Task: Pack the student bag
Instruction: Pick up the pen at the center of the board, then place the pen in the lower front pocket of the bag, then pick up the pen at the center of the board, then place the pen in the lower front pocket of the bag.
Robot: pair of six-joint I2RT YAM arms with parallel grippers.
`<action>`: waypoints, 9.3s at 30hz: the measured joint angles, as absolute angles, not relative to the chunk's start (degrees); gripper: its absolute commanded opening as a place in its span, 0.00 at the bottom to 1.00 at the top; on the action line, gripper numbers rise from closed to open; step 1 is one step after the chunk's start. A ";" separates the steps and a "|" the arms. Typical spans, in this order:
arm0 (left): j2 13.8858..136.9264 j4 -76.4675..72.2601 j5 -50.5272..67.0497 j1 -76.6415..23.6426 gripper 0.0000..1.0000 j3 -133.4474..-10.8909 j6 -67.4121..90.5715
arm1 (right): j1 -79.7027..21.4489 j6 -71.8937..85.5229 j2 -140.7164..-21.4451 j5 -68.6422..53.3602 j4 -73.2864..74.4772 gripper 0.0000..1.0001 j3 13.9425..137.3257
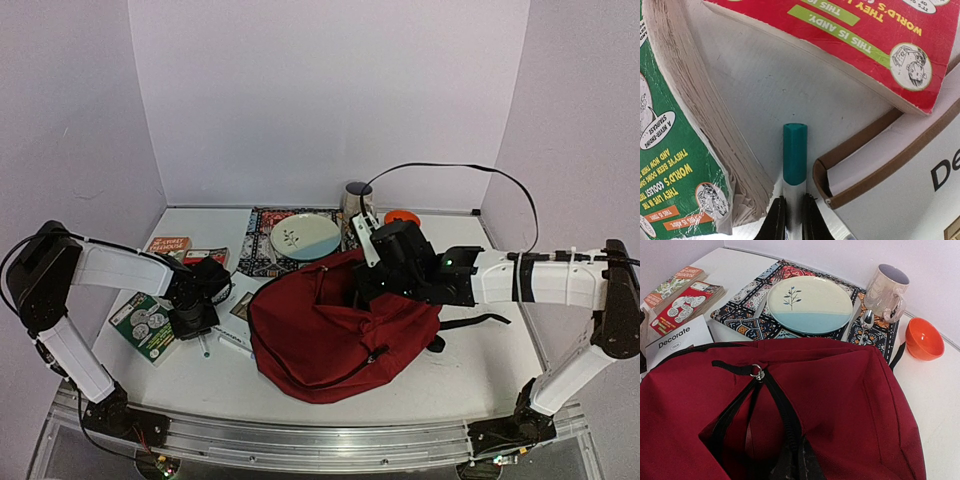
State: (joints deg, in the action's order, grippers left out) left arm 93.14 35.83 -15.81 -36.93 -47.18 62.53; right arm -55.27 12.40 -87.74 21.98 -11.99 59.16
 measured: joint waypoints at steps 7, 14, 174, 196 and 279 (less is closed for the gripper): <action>90.05 35.06 -12.56 -36.49 0.00 -45.31 62.55 | -55.27 12.31 -87.74 21.93 -12.01 0.00 59.16; 83.34 35.14 -9.13 -36.53 0.00 -44.38 62.49 | -55.27 12.21 -87.74 21.85 -12.01 0.00 59.16; 91.71 32.80 -8.32 -46.87 0.43 -47.68 65.56 | -55.51 13.30 -84.53 23.59 -13.54 0.00 54.57; 93.85 35.23 -6.88 -41.54 0.18 -49.31 54.75 | -55.27 13.32 -83.75 23.38 -13.87 0.00 53.71; 109.62 14.49 23.81 -48.31 0.04 -81.33 47.73 | -55.39 13.42 -83.46 10.86 -15.66 0.00 55.01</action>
